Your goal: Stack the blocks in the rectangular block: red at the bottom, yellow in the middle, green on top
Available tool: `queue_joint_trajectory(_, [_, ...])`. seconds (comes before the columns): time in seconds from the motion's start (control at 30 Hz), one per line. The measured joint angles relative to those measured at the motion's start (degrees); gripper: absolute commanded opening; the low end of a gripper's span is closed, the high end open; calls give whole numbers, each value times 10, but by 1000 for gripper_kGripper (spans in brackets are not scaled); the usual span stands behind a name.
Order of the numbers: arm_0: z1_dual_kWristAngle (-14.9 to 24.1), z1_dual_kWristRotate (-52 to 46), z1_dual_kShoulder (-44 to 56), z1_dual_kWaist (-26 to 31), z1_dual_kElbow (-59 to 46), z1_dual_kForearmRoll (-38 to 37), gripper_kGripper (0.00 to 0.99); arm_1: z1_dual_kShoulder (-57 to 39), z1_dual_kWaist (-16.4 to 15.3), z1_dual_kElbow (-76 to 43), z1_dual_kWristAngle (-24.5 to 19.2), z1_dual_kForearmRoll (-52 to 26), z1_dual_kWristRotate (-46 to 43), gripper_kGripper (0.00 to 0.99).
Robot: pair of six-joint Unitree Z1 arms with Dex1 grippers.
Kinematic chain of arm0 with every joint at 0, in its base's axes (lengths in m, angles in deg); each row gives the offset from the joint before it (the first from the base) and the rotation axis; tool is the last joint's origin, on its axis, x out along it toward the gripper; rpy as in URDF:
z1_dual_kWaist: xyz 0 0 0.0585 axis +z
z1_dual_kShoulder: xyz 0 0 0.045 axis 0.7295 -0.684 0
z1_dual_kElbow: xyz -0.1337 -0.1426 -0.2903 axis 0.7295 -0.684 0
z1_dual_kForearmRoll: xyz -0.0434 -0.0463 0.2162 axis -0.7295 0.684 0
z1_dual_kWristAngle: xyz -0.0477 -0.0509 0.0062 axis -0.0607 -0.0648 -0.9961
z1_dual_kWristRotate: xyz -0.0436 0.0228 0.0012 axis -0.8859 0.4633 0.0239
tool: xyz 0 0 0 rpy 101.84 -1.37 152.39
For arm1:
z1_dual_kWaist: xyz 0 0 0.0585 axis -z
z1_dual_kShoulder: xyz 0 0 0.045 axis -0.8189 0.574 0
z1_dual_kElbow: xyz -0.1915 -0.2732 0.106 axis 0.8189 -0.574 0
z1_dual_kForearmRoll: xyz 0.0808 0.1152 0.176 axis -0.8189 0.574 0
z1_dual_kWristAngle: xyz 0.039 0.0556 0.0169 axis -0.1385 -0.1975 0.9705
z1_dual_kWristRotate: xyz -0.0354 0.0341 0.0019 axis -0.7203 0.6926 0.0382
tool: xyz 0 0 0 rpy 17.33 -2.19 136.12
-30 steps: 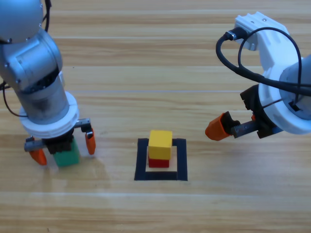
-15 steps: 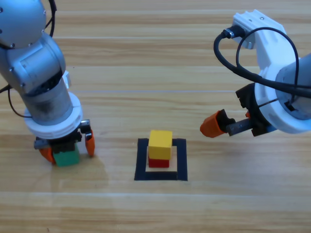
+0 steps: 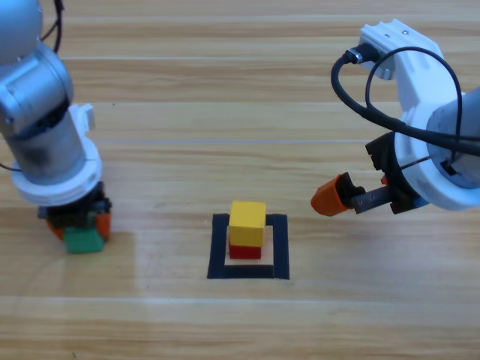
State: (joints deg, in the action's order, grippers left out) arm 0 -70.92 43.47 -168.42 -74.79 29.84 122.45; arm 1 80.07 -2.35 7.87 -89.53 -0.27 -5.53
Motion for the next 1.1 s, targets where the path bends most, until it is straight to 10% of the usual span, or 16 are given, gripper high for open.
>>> queue_joint_trajectory(0.63, [0,75,-28,-158,416,261,8,0,2,-15,-10,-12,-4,990])
queue_joint_trajectory(1.1, [13,-17,-129,-228,491,312,11,-11,18,-16,-10,-12,-4,990])
